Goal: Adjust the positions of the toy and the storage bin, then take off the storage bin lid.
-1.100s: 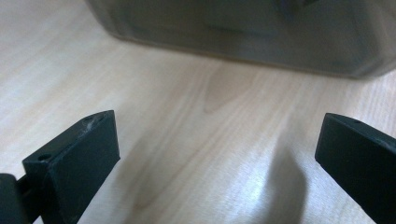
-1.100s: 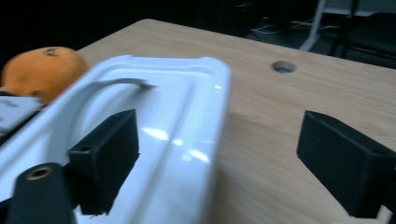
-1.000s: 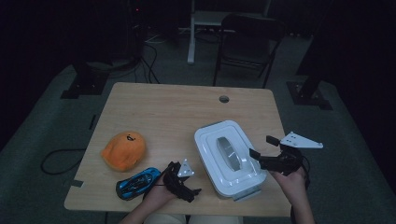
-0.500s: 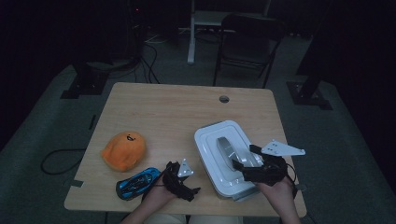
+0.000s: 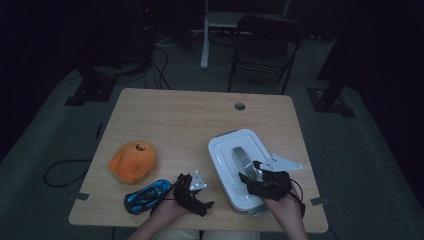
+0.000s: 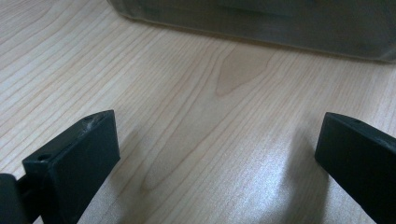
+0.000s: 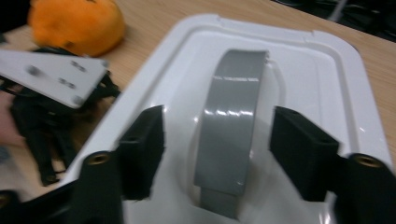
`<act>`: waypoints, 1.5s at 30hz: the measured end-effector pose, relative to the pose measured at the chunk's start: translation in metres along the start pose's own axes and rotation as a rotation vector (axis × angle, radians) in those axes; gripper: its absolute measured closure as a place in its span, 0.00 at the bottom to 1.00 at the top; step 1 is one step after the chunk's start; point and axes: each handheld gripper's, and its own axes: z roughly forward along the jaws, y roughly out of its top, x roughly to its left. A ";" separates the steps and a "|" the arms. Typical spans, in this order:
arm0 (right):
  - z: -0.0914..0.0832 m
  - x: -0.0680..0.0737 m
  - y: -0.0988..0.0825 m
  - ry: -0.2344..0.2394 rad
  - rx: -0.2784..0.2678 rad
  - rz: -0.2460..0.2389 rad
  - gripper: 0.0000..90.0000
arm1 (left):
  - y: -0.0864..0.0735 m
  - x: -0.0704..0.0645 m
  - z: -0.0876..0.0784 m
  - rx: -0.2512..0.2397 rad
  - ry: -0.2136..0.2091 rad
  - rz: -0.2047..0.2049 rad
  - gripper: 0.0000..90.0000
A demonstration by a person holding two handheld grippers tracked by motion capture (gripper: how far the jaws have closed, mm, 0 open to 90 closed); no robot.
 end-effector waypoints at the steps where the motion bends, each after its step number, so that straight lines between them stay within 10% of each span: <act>1: 0.001 0.001 -0.001 -0.006 0.012 -0.003 0.46 | 0.000 0.000 0.000 0.000 -0.001 0.001 0.00; 21: 0.003 -0.002 -0.007 -0.004 0.026 0.033 0.73 | -0.002 -0.001 -0.002 0.000 -0.003 0.002 0.00; 45: -0.015 -0.006 0.008 -0.031 -0.057 0.048 0.75 | -0.002 -0.001 -0.002 -0.001 -0.003 0.002 0.00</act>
